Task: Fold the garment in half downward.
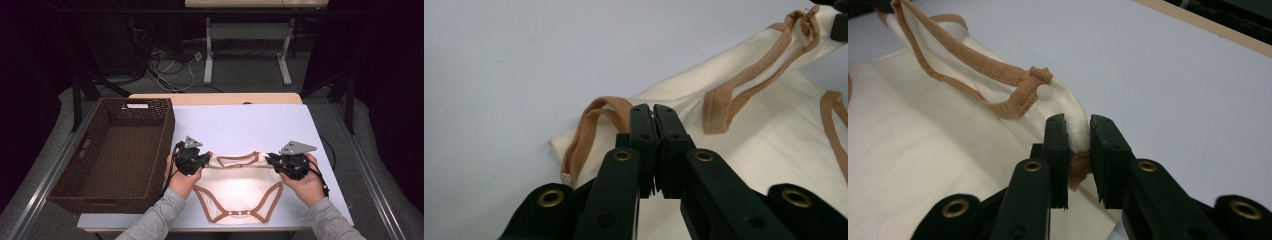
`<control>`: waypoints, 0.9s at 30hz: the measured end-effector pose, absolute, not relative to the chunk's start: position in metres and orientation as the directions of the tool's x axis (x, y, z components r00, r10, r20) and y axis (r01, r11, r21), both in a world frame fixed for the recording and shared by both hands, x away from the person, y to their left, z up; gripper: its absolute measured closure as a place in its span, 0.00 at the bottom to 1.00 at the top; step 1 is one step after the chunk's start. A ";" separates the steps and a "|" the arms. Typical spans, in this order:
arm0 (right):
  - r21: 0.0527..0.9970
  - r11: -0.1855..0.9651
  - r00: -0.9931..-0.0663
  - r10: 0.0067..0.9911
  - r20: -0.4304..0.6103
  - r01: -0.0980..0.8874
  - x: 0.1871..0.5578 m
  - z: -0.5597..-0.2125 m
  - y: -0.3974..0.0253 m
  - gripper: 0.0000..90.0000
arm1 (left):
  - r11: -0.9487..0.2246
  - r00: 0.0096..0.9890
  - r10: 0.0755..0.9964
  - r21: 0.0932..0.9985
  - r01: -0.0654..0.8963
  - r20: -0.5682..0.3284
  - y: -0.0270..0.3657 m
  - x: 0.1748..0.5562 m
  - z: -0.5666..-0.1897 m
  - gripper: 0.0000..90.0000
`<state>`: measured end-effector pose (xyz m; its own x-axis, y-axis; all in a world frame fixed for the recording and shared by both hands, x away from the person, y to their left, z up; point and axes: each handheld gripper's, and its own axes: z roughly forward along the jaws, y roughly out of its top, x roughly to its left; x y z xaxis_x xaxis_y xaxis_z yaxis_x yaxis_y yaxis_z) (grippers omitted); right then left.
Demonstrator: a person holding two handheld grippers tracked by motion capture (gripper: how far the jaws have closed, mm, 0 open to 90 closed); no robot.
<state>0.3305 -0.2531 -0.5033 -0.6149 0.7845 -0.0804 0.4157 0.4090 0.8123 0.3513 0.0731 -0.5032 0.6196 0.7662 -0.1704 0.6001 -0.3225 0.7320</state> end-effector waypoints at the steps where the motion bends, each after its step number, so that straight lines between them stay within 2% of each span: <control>1: 0.810 0.414 -0.615 0.784 -0.085 0.415 0.327 -0.505 -0.253 0.87 | -0.325 0.622 0.764 0.730 0.601 -0.171 0.072 0.348 -0.505 0.98; 6: 0.809 0.419 -0.626 0.775 -0.082 0.413 0.310 -0.515 -0.252 0.87 | -0.380 0.662 0.736 0.724 0.575 -0.139 0.074 0.337 -0.508 0.98; 27: 0.832 0.433 -0.659 0.744 -0.112 0.347 0.254 -0.518 -0.258 0.87 | -0.353 0.710 0.680 0.766 0.537 -0.184 0.088 0.279 -0.515 0.98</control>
